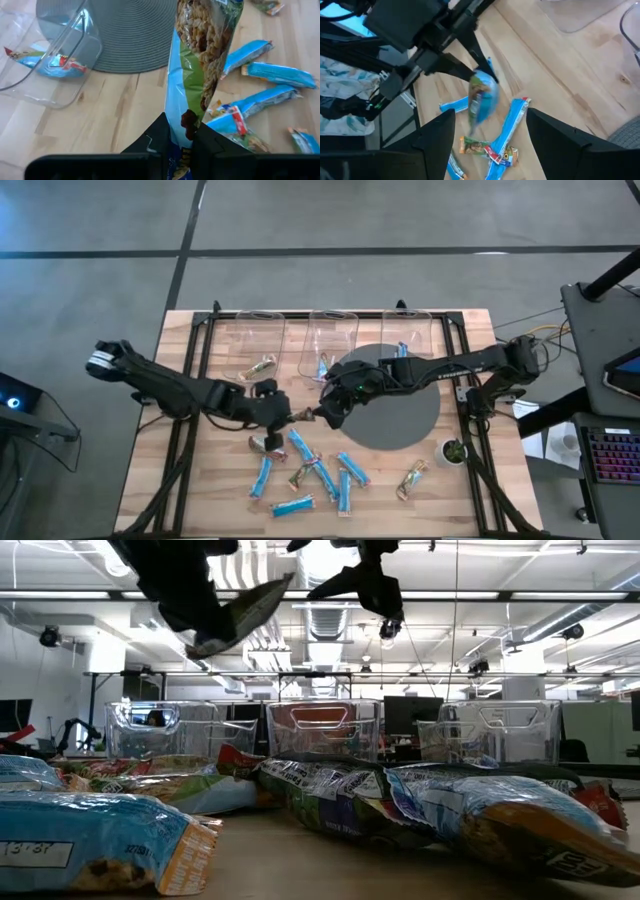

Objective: Pick and place Granola Bars by type
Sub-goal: Put the blue granola bar into the right transparent bin

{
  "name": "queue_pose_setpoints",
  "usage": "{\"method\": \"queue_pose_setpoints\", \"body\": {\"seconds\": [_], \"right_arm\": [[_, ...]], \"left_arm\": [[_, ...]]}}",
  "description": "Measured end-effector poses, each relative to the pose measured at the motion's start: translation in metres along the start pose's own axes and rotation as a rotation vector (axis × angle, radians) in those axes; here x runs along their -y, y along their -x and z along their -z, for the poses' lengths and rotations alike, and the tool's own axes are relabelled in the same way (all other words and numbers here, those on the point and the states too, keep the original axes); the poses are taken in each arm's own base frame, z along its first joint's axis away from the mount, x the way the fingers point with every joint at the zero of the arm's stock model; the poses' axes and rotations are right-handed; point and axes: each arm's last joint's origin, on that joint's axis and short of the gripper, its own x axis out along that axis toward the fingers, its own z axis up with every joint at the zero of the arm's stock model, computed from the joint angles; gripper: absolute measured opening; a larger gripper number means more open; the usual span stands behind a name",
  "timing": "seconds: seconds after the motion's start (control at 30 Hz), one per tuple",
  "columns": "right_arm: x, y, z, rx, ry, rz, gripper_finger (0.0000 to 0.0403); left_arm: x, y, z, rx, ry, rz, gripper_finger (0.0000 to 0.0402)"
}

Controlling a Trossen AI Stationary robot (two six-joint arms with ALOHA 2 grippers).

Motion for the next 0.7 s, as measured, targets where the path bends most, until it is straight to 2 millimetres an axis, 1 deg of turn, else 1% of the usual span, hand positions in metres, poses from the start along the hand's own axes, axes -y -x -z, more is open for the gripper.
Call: {"method": "queue_pose_setpoints", "body": {"seconds": [0.2, 0.4, 0.7], "right_arm": [[-0.002, 0.000, 0.002, -0.014, -0.026, -0.010, 0.0235], [0.000, -0.007, 0.005, -0.037, -0.034, -0.009, 0.0235], [0.001, -0.008, 0.004, -0.021, -0.015, 0.007, 0.0235]], "left_arm": [[-0.005, -0.006, -0.005, 0.015, 0.015, -0.015, 0.0031], [-0.008, -0.006, -0.016, 0.099, 0.024, 0.000, 0.0031], [-0.006, -0.010, -0.019, 0.086, 0.016, 0.013, 0.0031]]}}
